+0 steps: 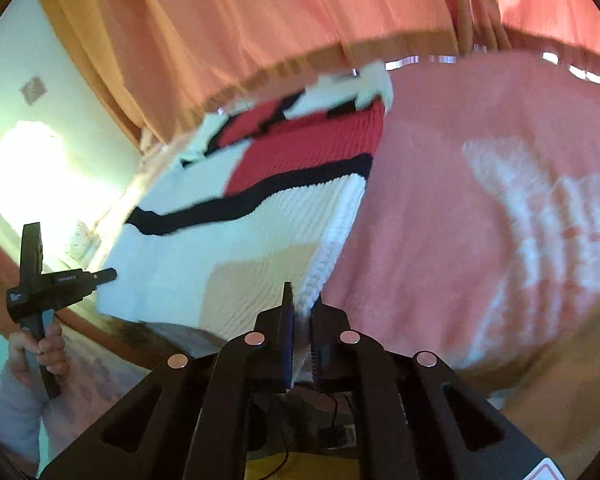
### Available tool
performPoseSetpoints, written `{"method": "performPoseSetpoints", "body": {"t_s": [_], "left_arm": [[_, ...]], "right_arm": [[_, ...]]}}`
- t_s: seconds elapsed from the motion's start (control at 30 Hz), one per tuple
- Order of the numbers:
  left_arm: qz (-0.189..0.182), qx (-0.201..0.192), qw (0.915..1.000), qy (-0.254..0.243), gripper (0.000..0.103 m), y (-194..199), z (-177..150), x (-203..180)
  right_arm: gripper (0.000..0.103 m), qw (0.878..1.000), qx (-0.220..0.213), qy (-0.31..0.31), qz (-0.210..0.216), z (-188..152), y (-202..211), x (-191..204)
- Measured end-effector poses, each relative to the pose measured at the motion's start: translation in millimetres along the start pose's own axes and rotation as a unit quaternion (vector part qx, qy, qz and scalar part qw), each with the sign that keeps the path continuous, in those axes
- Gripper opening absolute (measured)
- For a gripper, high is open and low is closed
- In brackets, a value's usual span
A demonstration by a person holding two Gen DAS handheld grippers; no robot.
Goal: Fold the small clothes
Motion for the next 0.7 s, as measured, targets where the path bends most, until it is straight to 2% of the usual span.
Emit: {"method": "performPoseSetpoints", "body": {"t_s": [0.07,0.2,0.33,0.47,0.6,0.7], "left_arm": [[0.008,-0.020,0.9994,-0.026,0.011,22,-12,-16],[-0.036,-0.013,0.9988,-0.031,0.011,53,-39,-40],[-0.060,-0.001,0.9961,-0.065,0.011,82,-72,-66],[-0.074,-0.021,0.9938,-0.081,0.011,119,-87,-90],[-0.093,-0.087,0.9873,-0.095,0.011,151,-53,-115],[-0.085,-0.155,0.9774,-0.117,0.012,159,-2,-130]], "right_arm": [[0.006,1.000,-0.013,0.010,-0.006,1,23,-3],[0.006,0.999,-0.027,0.017,-0.028,0,70,-17],[0.006,0.999,-0.004,0.013,-0.047,-20,113,-33],[0.006,0.999,0.006,-0.002,-0.039,-36,153,-32],[0.006,0.998,-0.063,0.017,-0.021,-5,192,-17],[0.006,0.991,-0.134,0.024,-0.001,53,200,-26]]}}
Point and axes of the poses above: each gripper's, at about its wrist camera, not at the fingertips, and y roughly against the way its jaws point, x to its left, z to its top, the point moved 2 cm from there along -y, roughly the way its jaws point, and after that the axes turned 3 degrees about -z, right-handed, at the moved point
